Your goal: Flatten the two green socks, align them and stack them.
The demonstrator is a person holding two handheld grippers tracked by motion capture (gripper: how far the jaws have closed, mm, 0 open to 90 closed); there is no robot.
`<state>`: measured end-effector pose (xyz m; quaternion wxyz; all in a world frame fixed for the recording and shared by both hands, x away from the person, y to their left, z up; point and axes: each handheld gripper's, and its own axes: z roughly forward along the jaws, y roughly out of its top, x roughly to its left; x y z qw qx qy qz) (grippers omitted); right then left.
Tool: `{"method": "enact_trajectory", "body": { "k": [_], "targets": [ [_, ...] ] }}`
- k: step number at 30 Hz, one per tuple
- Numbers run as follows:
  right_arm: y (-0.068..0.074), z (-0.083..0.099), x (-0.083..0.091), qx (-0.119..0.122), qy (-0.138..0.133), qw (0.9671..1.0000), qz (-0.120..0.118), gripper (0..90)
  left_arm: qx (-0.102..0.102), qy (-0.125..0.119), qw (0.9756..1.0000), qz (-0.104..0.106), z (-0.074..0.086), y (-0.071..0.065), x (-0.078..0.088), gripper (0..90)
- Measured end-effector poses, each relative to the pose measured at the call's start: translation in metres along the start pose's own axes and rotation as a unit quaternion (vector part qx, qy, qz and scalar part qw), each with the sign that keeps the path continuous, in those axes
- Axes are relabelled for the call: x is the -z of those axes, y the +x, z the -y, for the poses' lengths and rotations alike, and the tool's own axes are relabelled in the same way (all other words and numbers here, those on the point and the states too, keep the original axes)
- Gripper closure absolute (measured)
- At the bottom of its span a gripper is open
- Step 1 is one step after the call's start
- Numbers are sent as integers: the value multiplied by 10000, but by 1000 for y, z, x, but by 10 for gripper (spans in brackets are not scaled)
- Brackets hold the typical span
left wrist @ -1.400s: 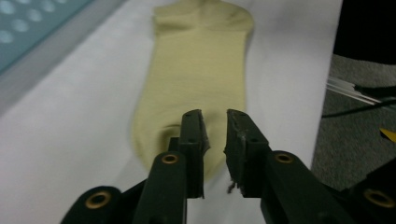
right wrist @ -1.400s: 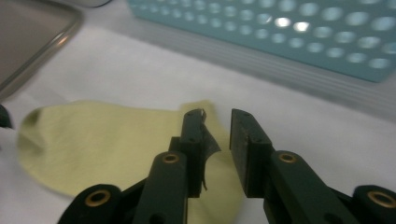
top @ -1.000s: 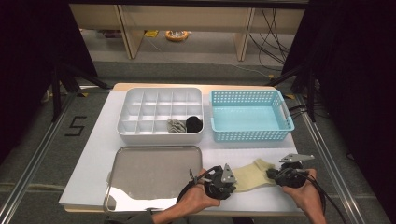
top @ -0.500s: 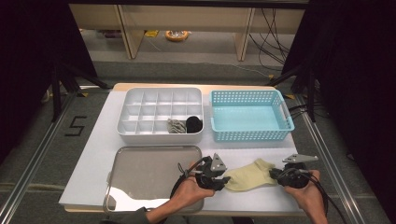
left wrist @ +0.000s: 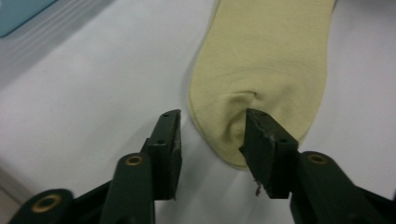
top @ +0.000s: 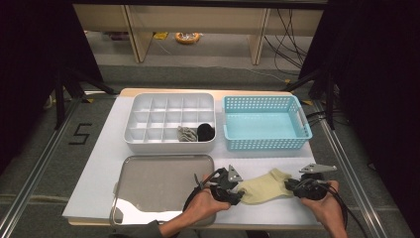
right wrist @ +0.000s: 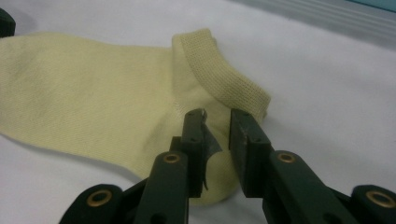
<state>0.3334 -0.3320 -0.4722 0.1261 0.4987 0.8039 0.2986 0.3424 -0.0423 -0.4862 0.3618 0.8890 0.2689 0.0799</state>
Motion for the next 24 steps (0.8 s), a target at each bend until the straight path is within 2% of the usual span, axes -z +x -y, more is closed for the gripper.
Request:
{"method": "enact_trajectory", "body": {
  "k": [1,2,3,4,5,7,8,9,10,11,12,13,14,15,16,17,18,19,20,21,22,23,24],
  "targets": [
    [-1,1,-1,148,-57,9998,80,758,78,-31,10000,-38,1,-2,0,591],
    [-3,0,-1,242,-76,9997,56,756,69,-40,9999,-67,2,-3,0,610],
    [-2,-1,-1,191,-69,9998,50,753,47,-77,10000,42,2,-3,0,638],
    [-1,-1,-1,175,-61,9998,50,748,72,-119,9999,57,3,-2,0,659],
    [-1,-1,-1,165,-63,9998,50,744,199,-193,9996,42,5,-3,-1,675],
    [-1,-1,-1,162,-87,9998,40,734,232,-259,9993,133,6,-2,-1,723],
    [-2,0,-2,262,-146,9995,71,718,324,-259,9990,192,7,-2,-1,767],
    [0,-1,0,107,-155,9998,44,705,380,-302,9983,313,7,-1,-2,805],
    [0,-1,1,53,-209,9998,22,700,416,-287,9982,331,6,-1,-2,846],
    [-1,-1,1,102,-250,9996,2,694,421,-267,9983,305,6,-1,-1,850],
    [0,-2,2,13,-266,9996,-22,687,377,-238,9983,388,6,1,-1,853],
    [1,-3,6,11,-242,9997,-67,685,469,-219,9979,399,5,1,0,856],
    [3,-4,8,-49,-244,9997,-68,678,449,-184,9979,434,5,4,1,859],
    [3,-5,8,153,-383,9991,-42,672,454,-176,9979,419,5,6,1,860],
    [5,-6,10,182,-538,9983,-119,671,461,-182,9978,432,5,7,2,860],
    [8,-7,13,124,-473,9987,-141,670,403,-174,9980,450,5,9,3,861],
    [10,-7,13,205,-566,9981,-158,668,388,-163,9982,416,4,9,4,861],
    [14,-8,15,126,-515,9984,-213,668,347,-138,9982,475,4,11,5,862],
    [16,-9,15,212,-589,9979,-178,668,191,-65,9981,587,4,14,6,862],
    [18,-9,14,320,-631,9972,-255,668,237,-41,9975,662,3,14,7,862],
    [24,-9,14,120,-661,9974,-246,668,239,-8,9970,738,3,15,9,862],
    [25,-10,13,303,-701,9968,-214,669,349,-61,9962,801,3,16,10,862],
    [28,-10,13,281,-667,9969,-306,669,184,16,9971,737,2,19,13,861]
  ]
}}
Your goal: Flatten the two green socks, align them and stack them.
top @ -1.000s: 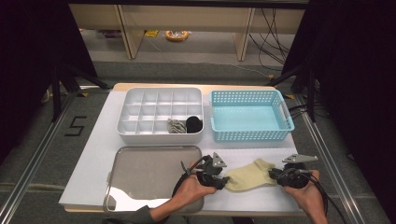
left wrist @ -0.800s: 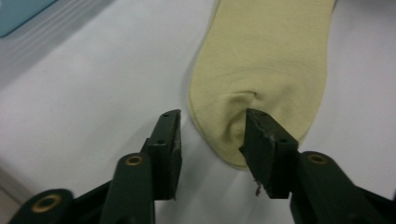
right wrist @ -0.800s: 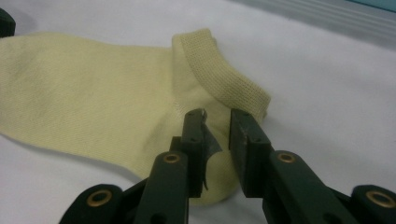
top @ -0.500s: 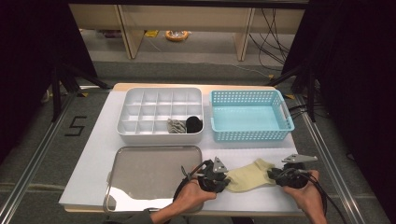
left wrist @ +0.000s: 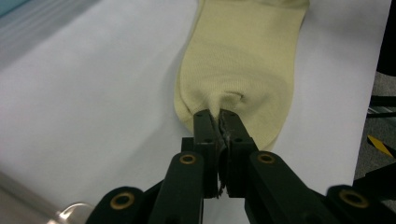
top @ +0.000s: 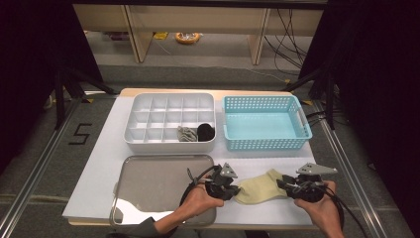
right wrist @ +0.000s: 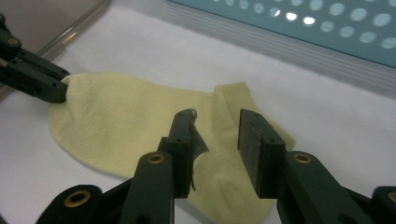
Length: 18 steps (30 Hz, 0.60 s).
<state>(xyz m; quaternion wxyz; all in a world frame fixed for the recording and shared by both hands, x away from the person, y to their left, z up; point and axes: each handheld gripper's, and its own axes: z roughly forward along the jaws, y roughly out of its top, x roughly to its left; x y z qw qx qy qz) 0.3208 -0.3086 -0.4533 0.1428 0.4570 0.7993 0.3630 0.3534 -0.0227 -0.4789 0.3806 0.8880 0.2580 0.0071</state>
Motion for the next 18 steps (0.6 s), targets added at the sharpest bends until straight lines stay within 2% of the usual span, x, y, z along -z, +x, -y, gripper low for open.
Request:
{"method": "enact_trajectory", "body": {
  "k": [1,2,3,6,7,8,10,11,12,14,15,17,18],
  "targets": [
    [1,0,-1,107,-26,9999,-21,674,29,-26,9999,-157,0,-1,2,862],
    [3,0,-2,51,-20,9999,-91,674,38,-20,10000,-45,-1,2,5,861],
    [8,0,-2,-52,55,9999,-91,678,-204,29,9998,-45,-2,7,8,861],
    [12,0,-8,165,10,9997,-183,703,-197,90,9997,-69,-4,14,15,860],
    [15,0,-9,95,34,9996,-260,716,-212,158,9996,-93,-5,17,17,860],
    [16,-1,-10,216,0,9994,-263,731,-222,203,9994,-165,-5,19,20,859],
    [22,-2,-11,162,51,9994,-287,742,-78,130,9998,-137,-4,21,21,859],
    [21,-2,-13,297,35,9990,-328,744,16,68,9999,-139,-3,20,22,859],
    [25,-2,-16,238,40,9992,-332,746,5,85,9999,-83,-3,21,23,859],
    [27,-3,-20,311,82,9985,-445,746,-20,123,9999,-51,-4,22,25,859],
    [30,-3,-21,251,92,9988,-402,746,-16,113,9999,-42,-4,22,26,859],
    [33,-5,-25,320,97,9984,-464,747,-76,154,9998,-79,-5,24,30,858],
    [34,-6,-27,402,125,9978,-507,747,-65,150,9999,-31,-5,24,31,857]
  ]
}}
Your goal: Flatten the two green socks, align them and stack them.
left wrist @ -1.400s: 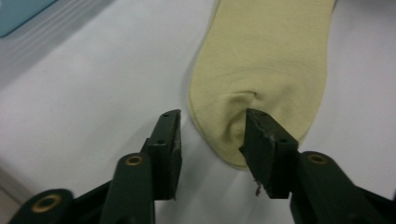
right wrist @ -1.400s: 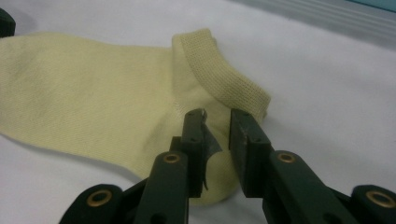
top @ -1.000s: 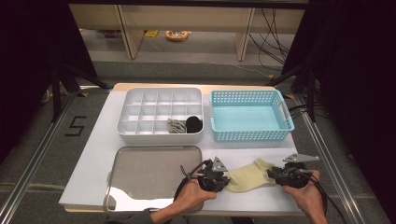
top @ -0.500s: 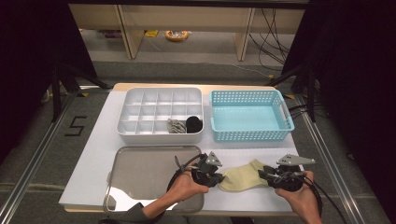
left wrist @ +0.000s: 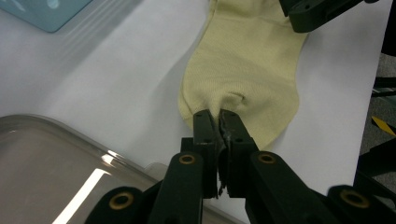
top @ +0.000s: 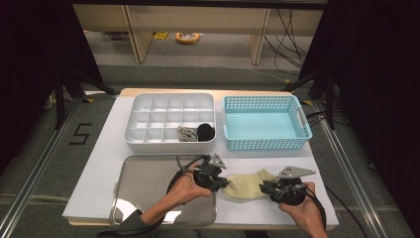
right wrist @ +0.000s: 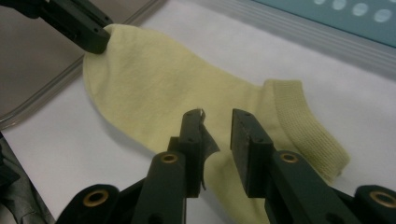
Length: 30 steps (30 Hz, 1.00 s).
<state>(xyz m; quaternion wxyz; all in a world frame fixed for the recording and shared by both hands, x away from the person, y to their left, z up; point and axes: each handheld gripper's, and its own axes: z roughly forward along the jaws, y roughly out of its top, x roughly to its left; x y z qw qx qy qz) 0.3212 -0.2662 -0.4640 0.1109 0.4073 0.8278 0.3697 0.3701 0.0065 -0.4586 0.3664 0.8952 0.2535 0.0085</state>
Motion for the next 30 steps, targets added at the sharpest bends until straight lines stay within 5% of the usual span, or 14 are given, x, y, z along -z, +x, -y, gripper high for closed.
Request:
{"method": "enact_trajectory", "body": {
  "k": [5,6,8,14,18,30],
  "targets": [
    [8,-3,-5,-147,54,9999,-26,747,-29,17,9999,-113,1,3,5,857],
    [6,-3,-7,64,22,10000,-49,747,-14,16,9999,-143,1,3,5,857],
    [6,-3,-8,48,44,10000,-28,746,-38,30,9999,-116,1,2,7,857],
    [10,-4,-10,-159,106,9998,-104,741,-61,16,9999,-115,0,1,8,857],
    [9,-3,-16,-49,-89,9999,-81,740,-67,0,9999,-85,-1,1,9,857],
    [10,-5,-15,1,99,9999,-88,738,-168,-16,9998,-80,-3,1,15,858]
  ]
}}
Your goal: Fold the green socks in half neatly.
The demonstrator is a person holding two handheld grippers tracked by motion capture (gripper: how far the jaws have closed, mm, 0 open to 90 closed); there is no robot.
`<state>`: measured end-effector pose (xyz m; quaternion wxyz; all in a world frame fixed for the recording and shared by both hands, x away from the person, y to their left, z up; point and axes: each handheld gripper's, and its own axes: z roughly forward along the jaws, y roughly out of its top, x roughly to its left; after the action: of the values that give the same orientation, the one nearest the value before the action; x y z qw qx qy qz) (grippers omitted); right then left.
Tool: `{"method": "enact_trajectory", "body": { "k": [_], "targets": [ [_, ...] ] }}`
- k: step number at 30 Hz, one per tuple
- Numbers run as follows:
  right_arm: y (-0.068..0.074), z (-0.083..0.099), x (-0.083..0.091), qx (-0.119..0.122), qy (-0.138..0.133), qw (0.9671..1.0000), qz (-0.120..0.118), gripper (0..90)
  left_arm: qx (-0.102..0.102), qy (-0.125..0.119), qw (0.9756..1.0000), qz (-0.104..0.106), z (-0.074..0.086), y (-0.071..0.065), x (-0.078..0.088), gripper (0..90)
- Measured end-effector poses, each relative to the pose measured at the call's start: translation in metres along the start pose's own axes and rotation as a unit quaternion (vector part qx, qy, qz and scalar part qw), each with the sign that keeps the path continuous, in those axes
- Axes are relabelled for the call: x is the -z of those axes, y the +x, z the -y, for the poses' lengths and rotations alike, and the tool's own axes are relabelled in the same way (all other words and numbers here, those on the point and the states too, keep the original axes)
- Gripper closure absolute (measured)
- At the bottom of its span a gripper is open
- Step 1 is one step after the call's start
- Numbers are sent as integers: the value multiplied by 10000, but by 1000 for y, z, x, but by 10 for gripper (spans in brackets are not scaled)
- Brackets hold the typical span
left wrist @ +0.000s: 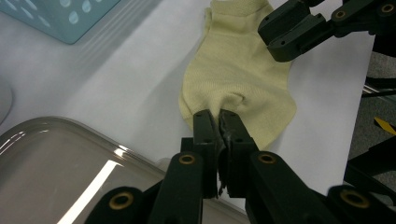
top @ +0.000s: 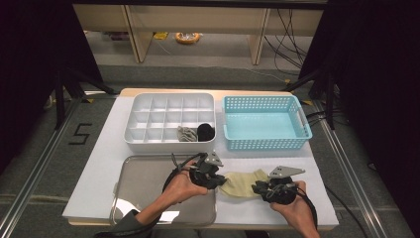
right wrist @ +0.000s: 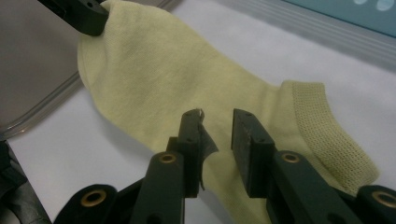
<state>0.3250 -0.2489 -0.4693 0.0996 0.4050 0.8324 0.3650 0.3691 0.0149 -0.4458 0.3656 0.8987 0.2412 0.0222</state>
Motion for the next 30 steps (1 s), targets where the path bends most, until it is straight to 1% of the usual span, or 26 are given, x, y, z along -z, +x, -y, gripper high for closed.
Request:
{"method": "enact_trajectory", "body": {
  "k": [1,2,3,4,5,7,9,10,11,12,13,16,17,18,19,20,21,22,23,24,25,26,27,28,29,30],
  "targets": [
    [1,0,0,-34,-13,10000,8,738,44,-36,10000,7,0,-1,0,858],
    [0,1,-4,14,-284,9996,64,738,76,-66,9999,11,0,-2,-1,858],
    [-1,-1,-1,93,-91,9999,16,739,63,-67,10000,19,0,-2,0,858],
    [1,-1,0,9,-44,10000,-5,741,67,-72,9999,23,0,-2,0,858],
    [1,-1,-1,6,-65,10000,-22,746,51,-64,10000,-5,0,-3,0,858],
    [3,-2,-1,27,7,10000,-31,753,34,-80,10000,29,-1,-3,1,858],
    [4,-1,-4,29,-90,9999,-45,761,29,-133,9999,32,-2,-5,2,858],
    [4,-3,-3,68,48,9999,-68,770,44,-160,9999,40,-2,-6,3,858],
    [4,-3,-4,93,39,9999,-84,776,20,-175,9998,32,-3,-7,4,858],
    [6,-3,-6,55,13,9999,-95,786,16,-200,9998,81,-4,-8,5,858],
    [6,-4,-6,67,102,9999,-110,792,13,-217,9997,83,-5,-8,5,859],
    [7,-4,-12,34,104,9998,-135,806,1,-261,9996,97,-7,-10,7,859],
    [6,-4,-14,152,143,9997,-132,808,-22,-264,9996,131,-7,-10,7,859],
    [6,-4,-15,132,241,9995,-131,811,-23,-267,9995,145,-7,-11,7,859],
    [7,-3,-18,68,162,9998,-129,815,-32,-273,9995,140,-7,-12,8,859],
    [7,-3,-19,90,288,9994,-153,820,-20,-274,9995,161,-7,-12,9,860],
    [8,-3,-21,79,238,9996,-156,822,-18,-253,9996,124,-6,-13,9,860],
    [8,-3,-21,119,316,9993,-175,822,2,-254,9996,127,-6,-13,10,860],
    [9,-4,-21,203,345,9991,-157,822,15,-272,9995,153,-5,-13,10,861],
    [12,-4,-23,121,268,9994,-201,822,8,-268,9995,156,-5,-13,11,861],
    [12,-6,-22,190,335,9990,-237,822,38,-273,9995,156,-5,-13,12,861],
    [13,-5,-26,312,237,9990,-223,822,-3,-298,9994,202,-5,-12,13,862],
    [16,-6,-25,205,334,9989,-253,822,-28,-273,9994,194,-5,-11,15,863],
    [17,-7,-25,227,371,9987,-264,821,18,-310,9993,227,-5,-11,15,863],
    [18,-7,-28,197,283,9989,-309,819,11,-318,9992,246,-5,-9,16,863],
    [18,-8,-28,288,347,9985,-306,818,42,-327,9992,233,-5,-8,17,863]
  ]
}}
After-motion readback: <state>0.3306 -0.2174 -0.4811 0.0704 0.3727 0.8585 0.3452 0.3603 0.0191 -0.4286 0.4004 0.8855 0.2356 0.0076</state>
